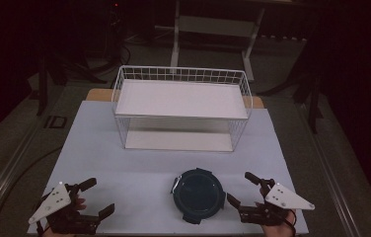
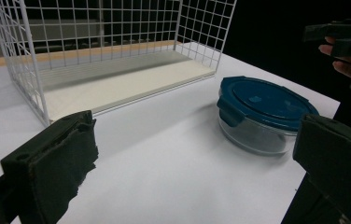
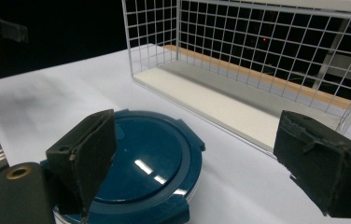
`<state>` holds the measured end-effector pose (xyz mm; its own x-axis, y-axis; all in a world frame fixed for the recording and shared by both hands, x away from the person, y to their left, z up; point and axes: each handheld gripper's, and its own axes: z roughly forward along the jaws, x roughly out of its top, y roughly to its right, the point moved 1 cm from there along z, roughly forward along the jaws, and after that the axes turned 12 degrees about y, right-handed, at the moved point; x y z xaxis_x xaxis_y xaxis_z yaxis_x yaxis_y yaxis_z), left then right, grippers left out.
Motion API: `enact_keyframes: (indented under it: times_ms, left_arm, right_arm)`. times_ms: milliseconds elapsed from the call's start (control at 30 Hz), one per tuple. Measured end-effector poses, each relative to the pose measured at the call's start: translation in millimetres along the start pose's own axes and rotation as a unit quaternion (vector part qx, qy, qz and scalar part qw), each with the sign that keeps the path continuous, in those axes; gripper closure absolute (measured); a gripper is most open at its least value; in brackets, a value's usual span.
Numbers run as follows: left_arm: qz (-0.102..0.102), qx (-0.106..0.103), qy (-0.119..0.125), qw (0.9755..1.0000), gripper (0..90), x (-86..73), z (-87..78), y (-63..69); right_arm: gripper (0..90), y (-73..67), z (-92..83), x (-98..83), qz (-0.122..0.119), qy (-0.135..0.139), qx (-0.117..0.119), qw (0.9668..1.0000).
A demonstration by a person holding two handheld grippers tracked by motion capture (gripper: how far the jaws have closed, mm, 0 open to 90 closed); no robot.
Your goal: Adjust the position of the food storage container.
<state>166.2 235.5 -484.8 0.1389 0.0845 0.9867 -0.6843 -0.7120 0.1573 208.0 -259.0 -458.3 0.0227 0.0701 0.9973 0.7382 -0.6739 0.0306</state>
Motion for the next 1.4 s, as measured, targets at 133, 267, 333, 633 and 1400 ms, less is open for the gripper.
enact_keyframes:
  times_ms: [133, 267, 333, 633, 1400]
  left_arm:
    - [0.0, -0.003, 0.0, 1.0, 0.0, 0.3, 1.1, 0.1]
    - [-0.001, -0.004, -0.002, 1.0, 0.0, 0.0, 2.8, 0.1]
    - [-0.001, -0.004, -0.003, 1.0, 0.0, -0.1, 2.9, -0.1]
    - [-0.003, -0.005, -0.001, 1.0, 0.0, 0.5, 2.6, -0.7]
    - [-0.002, -0.005, -0.004, 1.0, 0.0, -0.6, 4.3, -1.8]
  right_arm:
    - [13.6, -0.7, -3.1, 4.7, 0.015, 0.009, 0.006, 0.9998]
    - [13.0, -4.9, -4.9, 14.3, 0.024, 0.016, 0.014, 0.9995]
    - [11.6, -6.6, -4.3, 19.8, 0.021, 0.009, 0.018, 0.9996]
    - [10.1, -19.0, 0.2, 35.5, 0.0, -0.027, 0.017, 0.9995]
    - [89.8, -29.3, -1.2, -17.1, 0.067, -0.155, 0.073, 0.9828]
